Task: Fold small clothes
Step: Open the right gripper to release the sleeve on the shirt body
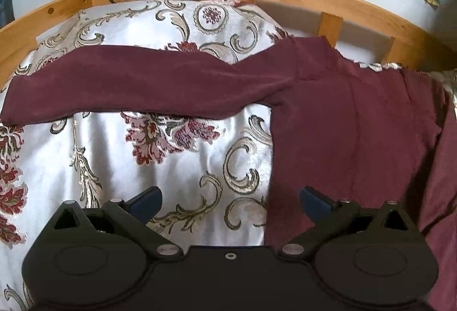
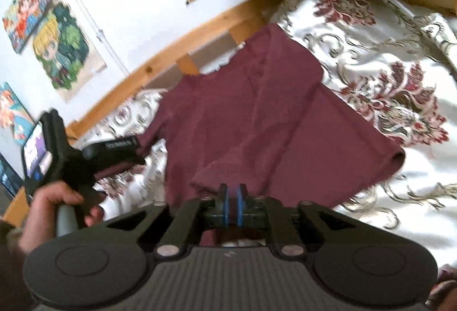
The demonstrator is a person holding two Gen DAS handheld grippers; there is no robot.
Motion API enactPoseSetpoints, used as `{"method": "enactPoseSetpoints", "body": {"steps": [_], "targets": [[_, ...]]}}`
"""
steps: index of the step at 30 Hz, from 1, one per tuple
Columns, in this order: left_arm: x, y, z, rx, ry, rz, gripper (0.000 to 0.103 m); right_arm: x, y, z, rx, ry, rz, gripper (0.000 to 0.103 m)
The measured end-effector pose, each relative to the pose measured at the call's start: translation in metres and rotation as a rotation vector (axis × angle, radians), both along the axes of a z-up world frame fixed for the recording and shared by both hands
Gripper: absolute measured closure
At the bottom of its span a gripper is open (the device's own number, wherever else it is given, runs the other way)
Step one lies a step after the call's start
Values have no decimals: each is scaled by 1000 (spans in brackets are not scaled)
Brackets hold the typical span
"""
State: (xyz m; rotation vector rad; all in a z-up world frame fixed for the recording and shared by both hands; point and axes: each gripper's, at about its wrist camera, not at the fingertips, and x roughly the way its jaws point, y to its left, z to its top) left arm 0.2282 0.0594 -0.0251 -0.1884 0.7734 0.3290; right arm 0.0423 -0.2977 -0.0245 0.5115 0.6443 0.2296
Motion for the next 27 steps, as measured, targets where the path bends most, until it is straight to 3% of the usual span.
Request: {"method": "enactPoseSetpoints", "body": {"steps": [1,3,4,8,11,15,18,20,24,26,27], "targets": [[0,-1,0,-8,2,-8,1,1,-1,-1,-4,4,3,82],[-1,-3,-2,-23,12,-36,1,3,-1,-1,-27,-7,12,49],[0,-5,-4,-32,21,-52,1,7,1,0,-44,-13,24,45],[-1,-9,-9,-84,38,-114,1,30,5,6,-116,-16,70,40],[-4,-10,-9,-176,31,-208,1,47,-10,11,-72,-16,15,30],[-15,-20,-9,-306,26,-373,1,55,-39,8,-16,8,-91,26],[-18,-38,-12,-336,39,-501,1,53,-56,-2,33,49,-144,24],[-17,-49,-16,-341,65,-557,5,53,-62,-8,70,77,-155,24],[-14,-64,-29,-372,129,-631,26,52,-65,-10,105,82,-150,24],[-13,-68,-35,-385,157,-644,39,51,-63,-8,107,70,-142,24],[-14,-70,-37,-393,164,-651,56,51,-63,-6,108,63,-138,23]]}}
